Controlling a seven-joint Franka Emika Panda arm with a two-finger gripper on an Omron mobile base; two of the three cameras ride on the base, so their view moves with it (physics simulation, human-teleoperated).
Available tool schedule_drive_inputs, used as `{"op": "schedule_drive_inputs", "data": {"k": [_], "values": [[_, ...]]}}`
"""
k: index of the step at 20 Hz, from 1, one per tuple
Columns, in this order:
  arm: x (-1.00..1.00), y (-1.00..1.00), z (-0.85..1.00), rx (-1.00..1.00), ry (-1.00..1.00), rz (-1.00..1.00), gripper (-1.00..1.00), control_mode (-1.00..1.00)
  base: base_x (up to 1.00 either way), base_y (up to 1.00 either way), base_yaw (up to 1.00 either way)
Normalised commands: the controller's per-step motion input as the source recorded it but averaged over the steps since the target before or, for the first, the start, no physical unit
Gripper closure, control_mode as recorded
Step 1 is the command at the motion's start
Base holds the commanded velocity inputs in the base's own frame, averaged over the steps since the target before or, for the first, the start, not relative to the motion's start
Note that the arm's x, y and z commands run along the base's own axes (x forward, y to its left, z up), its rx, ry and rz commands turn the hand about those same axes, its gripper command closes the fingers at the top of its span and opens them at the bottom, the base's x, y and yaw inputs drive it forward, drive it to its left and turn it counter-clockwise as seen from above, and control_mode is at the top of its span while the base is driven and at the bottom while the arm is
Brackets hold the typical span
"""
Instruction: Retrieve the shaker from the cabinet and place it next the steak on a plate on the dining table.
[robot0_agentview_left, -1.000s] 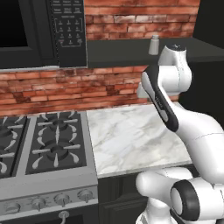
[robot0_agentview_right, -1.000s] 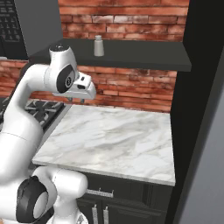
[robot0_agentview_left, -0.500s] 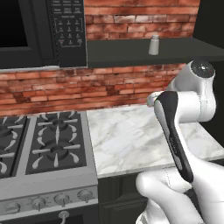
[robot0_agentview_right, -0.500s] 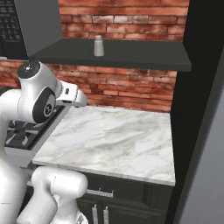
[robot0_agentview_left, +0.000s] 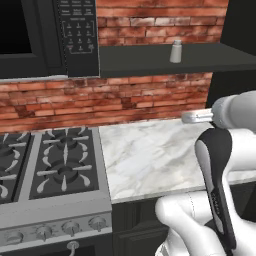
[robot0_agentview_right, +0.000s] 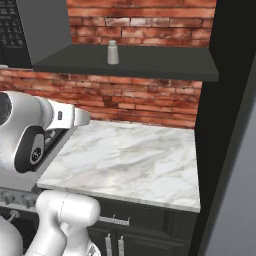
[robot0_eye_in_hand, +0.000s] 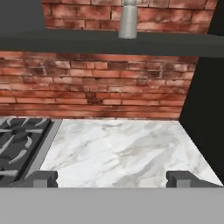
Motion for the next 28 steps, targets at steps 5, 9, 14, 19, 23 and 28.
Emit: {"op": "schedule_drive_inputs", "data": {"k": [5, 9, 14, 19, 23, 28], "values": [[-0.29, 0.00, 0.75, 0.00, -0.15, 0.00, -1.00, -1.00, 0.00, 0.00, 0.00], [-0.02, -0.10, 0.70, 0.00, -0.01, 0.00, -1.00, -1.00, 0.00, 0.00, 0.00], [0.01, -0.15, 0.48, 0.00, -0.01, 0.00, -1.00, -1.00, 0.00, 0.00, 0.00], [0.09, -0.14, 0.42, 0.00, -0.02, 0.00, -1.00, -1.00, 0.00, 0.00, 0.00], [0.16, -0.05, 0.29, 0.00, -0.06, 0.00, -1.00, -1.00, 0.00, 0.00, 0.00], [0.33, 0.00, 0.04, 0.00, -0.02, 0.00, -1.00, -1.00, 0.00, 0.00, 0.00]]}}
